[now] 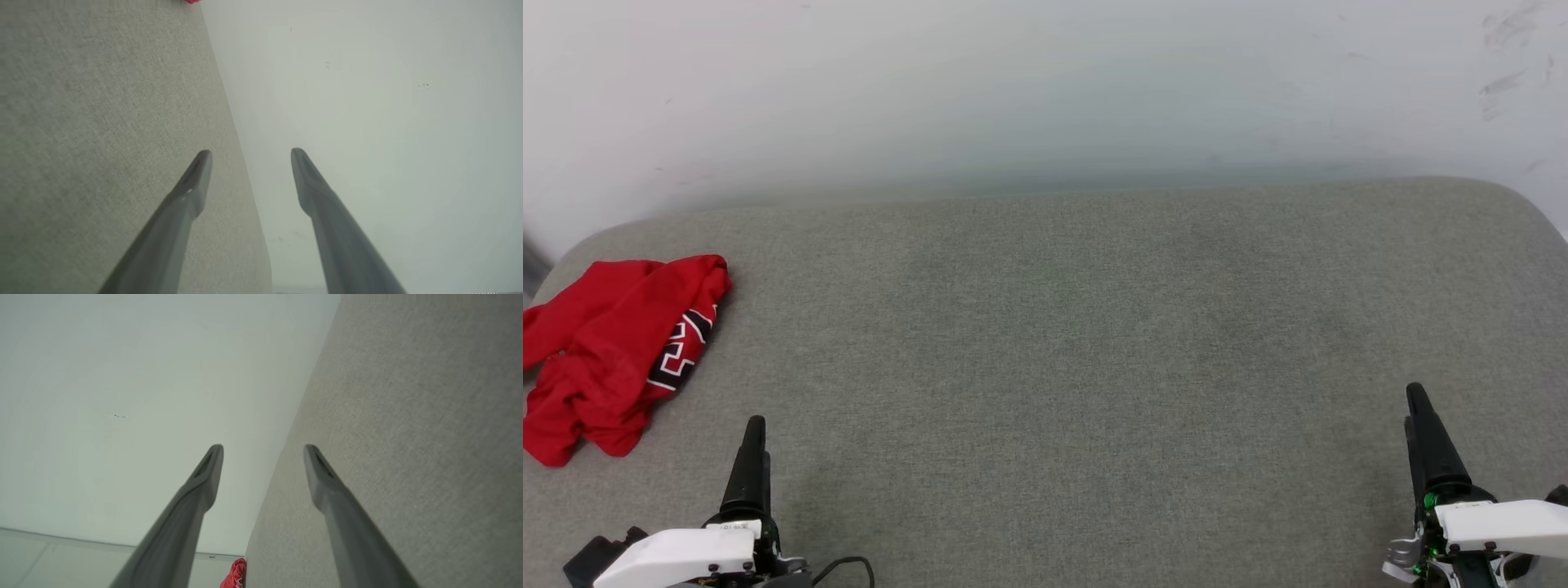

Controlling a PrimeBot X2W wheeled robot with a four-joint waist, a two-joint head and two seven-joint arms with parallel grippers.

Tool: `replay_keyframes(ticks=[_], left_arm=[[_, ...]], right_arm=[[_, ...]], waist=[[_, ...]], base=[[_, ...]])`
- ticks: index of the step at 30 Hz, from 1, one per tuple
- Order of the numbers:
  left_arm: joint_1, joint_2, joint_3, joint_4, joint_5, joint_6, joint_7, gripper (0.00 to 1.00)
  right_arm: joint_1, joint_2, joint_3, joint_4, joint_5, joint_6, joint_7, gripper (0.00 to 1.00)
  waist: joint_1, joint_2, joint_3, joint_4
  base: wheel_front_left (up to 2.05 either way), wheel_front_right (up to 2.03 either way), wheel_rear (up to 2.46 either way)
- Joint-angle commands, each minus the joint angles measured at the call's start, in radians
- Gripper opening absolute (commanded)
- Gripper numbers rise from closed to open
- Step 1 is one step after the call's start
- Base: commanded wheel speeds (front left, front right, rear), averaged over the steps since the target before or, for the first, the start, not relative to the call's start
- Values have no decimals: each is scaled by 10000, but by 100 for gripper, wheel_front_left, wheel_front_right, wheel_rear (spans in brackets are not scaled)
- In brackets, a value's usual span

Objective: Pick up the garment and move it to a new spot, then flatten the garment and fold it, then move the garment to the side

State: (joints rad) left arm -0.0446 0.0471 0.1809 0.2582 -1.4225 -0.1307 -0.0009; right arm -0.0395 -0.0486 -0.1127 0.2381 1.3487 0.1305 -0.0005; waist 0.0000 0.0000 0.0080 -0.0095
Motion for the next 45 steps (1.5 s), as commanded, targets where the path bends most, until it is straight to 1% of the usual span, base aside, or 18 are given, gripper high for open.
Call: replay_keyframes(ticks=[1, 5, 8, 13, 20, 21, 27, 29, 32, 34, 39, 45], left_arm=[[-88, 18, 127, -158, 340, 1, -98, 100], [-86, 19, 249, -413, 1341, 229, -254, 100], [-67, 22, 289, -904, 2094, 555, -367, 100], [89, 24, -37, -1740, 3651, 1312, -549, 100], [252, 26, -842, -2958, 5686, 2375, -788, 100], [259, 26, -1001, -3114, 5787, 2407, -822, 100], [398, 27, -1616, -3581, 7193, 2595, -1016, 100], [444, 28, -1825, -3681, 7478, 2634, -1072, 100], [447, 176, -2108, -3805, 8177, 2770, -1163, 100], [419, 394, -2465, -3908, 8643, 2950, -1221, 100], [209, 925, -3463, -4221, 9423, 3802, -1368, 100], [123, 1524, -4589, -4038, 9986, 4786, -1525, 100]], right_arm=[[-178, -26, -44, -241, -503, 2, -99, 100], [-224, -26, -125, -479, -1508, 2, -253, 100], [-253, -26, -226, -663, -2388, 2, -367, 100], [-299, -27, -151, -1292, -4028, 3, -552, 100], [-244, -27, 257, -2077, -6065, 2, -788, 100], [-238, -27, 310, -2168, -6312, 2, -822, 100], [-169, -27, 584, -2565, -7664, 2, -1013, 100], [-145, -27, 681, -2649, -8082, 2, -1078, 100], [-80, -26, 931, -2687, -8835, 2, -1165, 100], [-57, -29, 962, -2724, -9138, 2, -1222, 100], [-23, -28, 1002, -2789, -9921, 2, -1362, 100], [-9, -27, 1024, -2810, -10763, 2, -1526, 100]], waist=[[0, 0, 5, -4], [0, 0, 29, -5], [0, 0, 54, 0], [0, 0, 96, 14], [0, 0, 143, 16], [0, 0, 148, 15], [0, 0, 173, 11], [0, 0, 180, 7], [0, 0, 193, -4], [0, 0, 206, -14], [0, 0, 238, -40], [0, 0, 253, -58]], base=[[0, 0, 0], [0, 0, 0], [0, 0, 0], [0, 0, 0], [0, 0, 0], [0, 0, 0], [0, 0, 0], [0, 0, 0], [0, 0, 0], [0, 0, 0], [0, 0, 0], [0, 0, 0]])
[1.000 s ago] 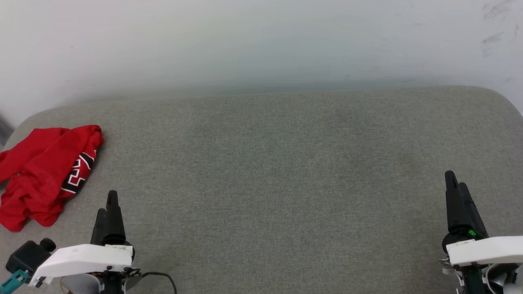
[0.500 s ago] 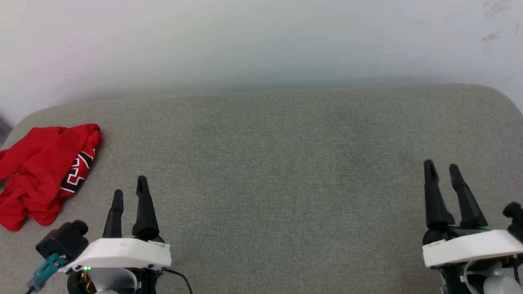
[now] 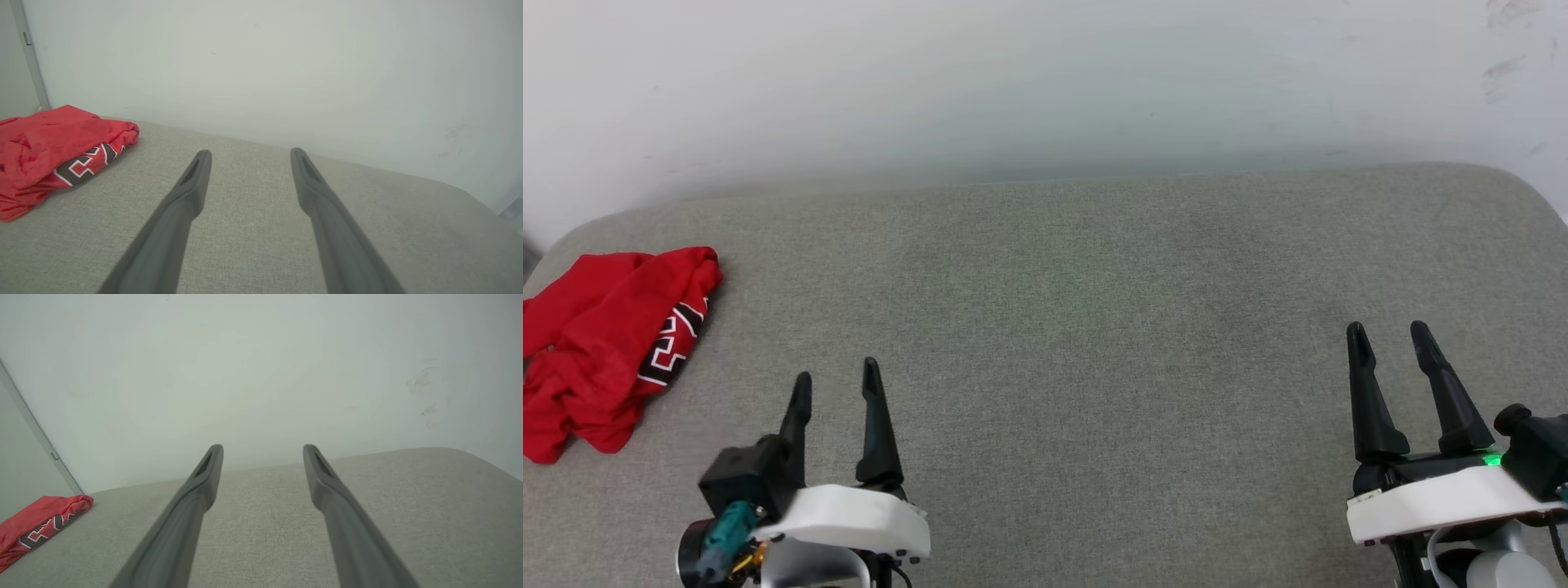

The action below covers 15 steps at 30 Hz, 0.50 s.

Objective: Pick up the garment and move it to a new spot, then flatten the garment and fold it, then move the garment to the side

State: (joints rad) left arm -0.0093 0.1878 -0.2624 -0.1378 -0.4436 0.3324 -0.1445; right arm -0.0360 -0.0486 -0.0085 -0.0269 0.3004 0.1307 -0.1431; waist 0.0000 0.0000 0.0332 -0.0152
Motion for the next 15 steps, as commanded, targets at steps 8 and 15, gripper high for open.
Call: replay_keyframes(ticks=[8, 15], left_arm=[[-265, 460, -1068, 282, 507, 600, -291, 100], [-139, 381, -1116, 313, 856, 246, -457, 100]], right_arm=[[100, -27, -89, -2, -1227, 0, -296, 100], [77, -27, -104, -19, -2010, 0, -463, 100]], waist=[[0, 0, 9, 10], [0, 0, 54, 15]], base=[[0, 0, 0], [0, 0, 0]])
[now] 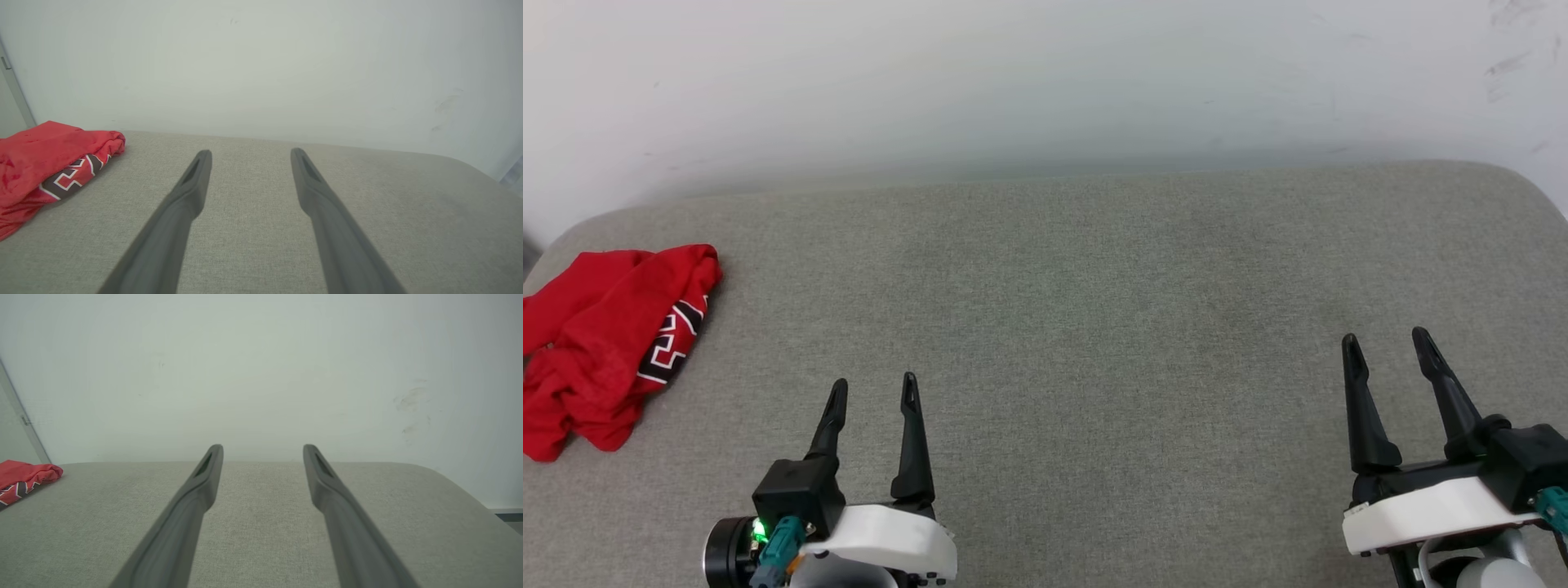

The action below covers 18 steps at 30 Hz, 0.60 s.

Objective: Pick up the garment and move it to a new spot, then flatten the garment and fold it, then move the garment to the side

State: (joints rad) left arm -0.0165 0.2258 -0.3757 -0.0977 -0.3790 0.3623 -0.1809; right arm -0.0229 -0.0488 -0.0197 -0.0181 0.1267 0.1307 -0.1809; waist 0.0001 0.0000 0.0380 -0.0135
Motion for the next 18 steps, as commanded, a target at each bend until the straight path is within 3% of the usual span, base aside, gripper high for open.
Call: replay_keyframes(ticks=[1, 12, 18], left_arm=[[-24, -13, 33, -63, 269, -139, -109, 100], [352, -583, 699, -230, 998, -912, -358, 100], [682, -1045, 1427, -216, 1209, -1898, -475, 100]], right_arm=[[-48, -25, 18, -118, -384, 0, -107, 100], [34, -25, -43, -134, -751, -1, -342, 100], [140, -24, -73, 6, -362, -1, -477, 100]], waist=[[-1, 0, 9, -4], [-1, 0, -1, -45], [-1, 0, -41, -82]], base=[[0, 0, 0], [0, 0, 0], [0, 0, 0]])
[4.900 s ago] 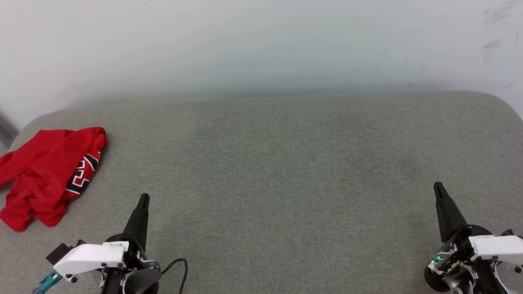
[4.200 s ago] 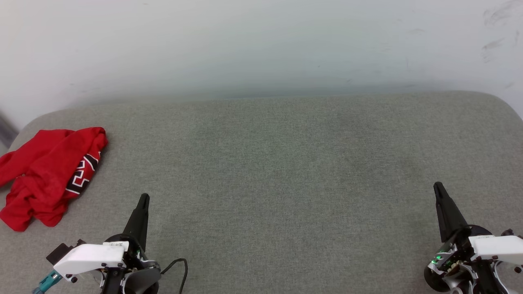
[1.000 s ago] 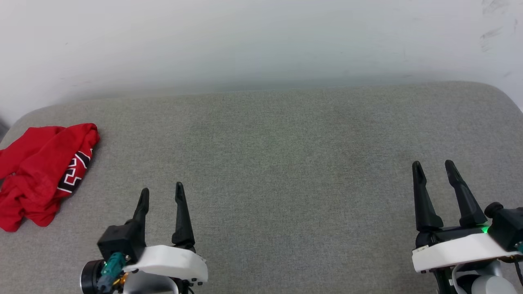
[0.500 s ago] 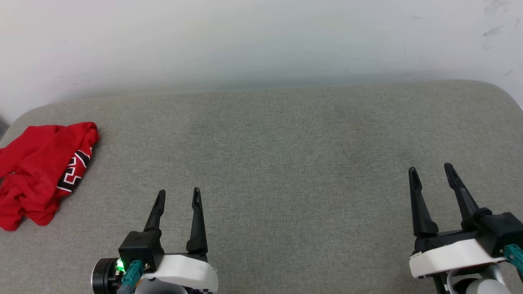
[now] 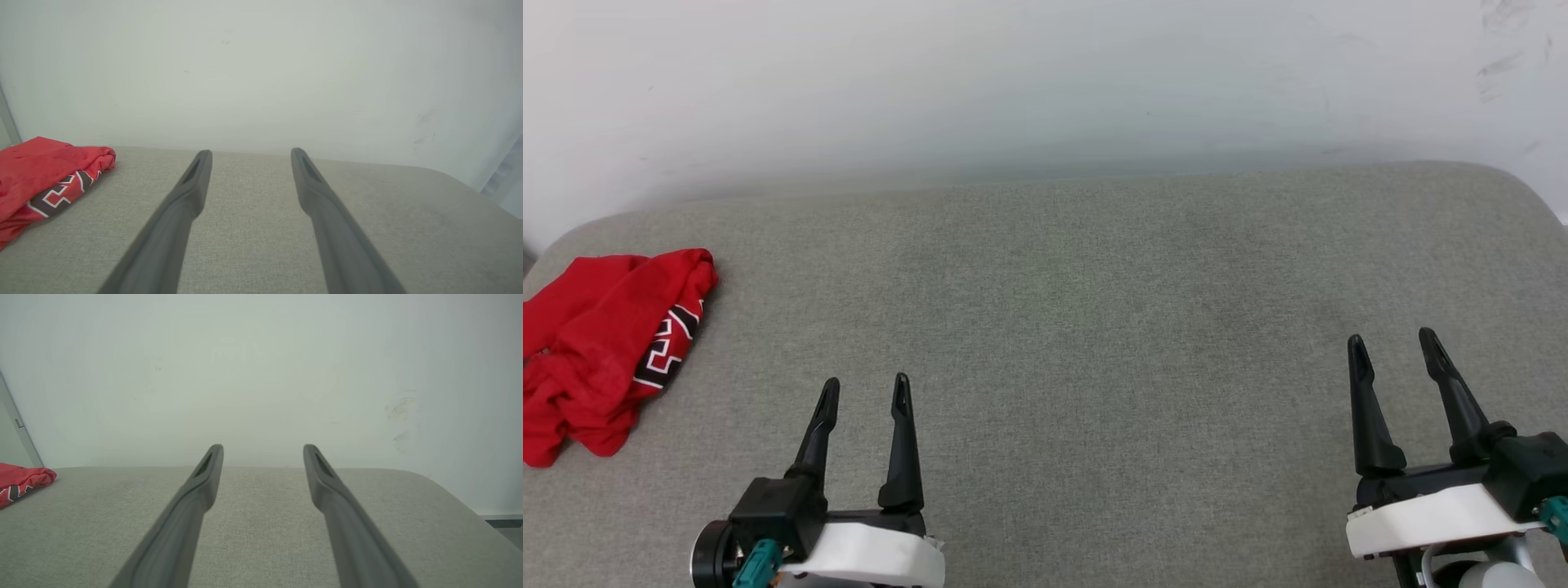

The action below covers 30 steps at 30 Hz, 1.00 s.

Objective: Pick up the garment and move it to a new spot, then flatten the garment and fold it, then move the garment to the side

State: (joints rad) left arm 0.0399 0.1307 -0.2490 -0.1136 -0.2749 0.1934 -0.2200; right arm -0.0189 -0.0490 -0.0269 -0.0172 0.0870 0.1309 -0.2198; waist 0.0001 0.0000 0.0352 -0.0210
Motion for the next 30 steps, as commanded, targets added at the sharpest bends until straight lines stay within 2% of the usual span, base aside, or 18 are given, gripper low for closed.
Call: replay_keyframes(ticks=[1, 4, 5, 6, 7, 11, 14, 18, 30], left_arm=[[173, -170, 311, -39, 206, -410, -98, 100], [316, -393, 663, 16, 428, -957, -156, 100], [316, -393, 663, 16, 428, -957, -156, 100], [391, -521, 853, 110, 584, -1278, -198, 100], [391, -521, 853, 110, 584, -1278, -198, 100], [498, -679, 1066, 370, 885, -1882, -269, 100], [534, -752, 1188, 389, 1147, -2130, -322, 100], [585, -794, 1276, 358, 1468, -2269, -409, 100], [516, -805, 1156, 257, 1466, -2136, -459, 100]], right_arm=[[109, -22, -7, 28, 132, -3, -114, 100], [117, -21, 34, 75, 146, -3, -158, 100], [117, -21, 34, 75, 146, -3, -158, 100], [123, -21, 69, 83, 30, -3, -203, 100], [123, -21, 69, 83, 30, -3, -203, 100], [165, -21, 144, 88, -166, -3, -267, 100], [193, -21, 151, 87, -259, -3, -326, 100], [236, -21, 136, 46, -444, -3, -397, 100], [236, -19, 159, 78, -499, -3, -456, 100]], waist=[[-1, 0, -20, -16], [-1, 0, -41, -38], [-1, 0, -41, -38], [-1, 0, -50, -53], [-1, 0, -50, -53], [-1, 0, -62, -82], [-1, 0, -55, -97], [-1, 0, -41, -100], [-1, 0, 75, -44]], base=[[0, 0, 0], [0, 0, 0], [0, 0, 0], [0, 0, 0], [0, 0, 0], [0, 0, 0], [0, 0, 0], [0, 0, 0], [0, 0, 0]])
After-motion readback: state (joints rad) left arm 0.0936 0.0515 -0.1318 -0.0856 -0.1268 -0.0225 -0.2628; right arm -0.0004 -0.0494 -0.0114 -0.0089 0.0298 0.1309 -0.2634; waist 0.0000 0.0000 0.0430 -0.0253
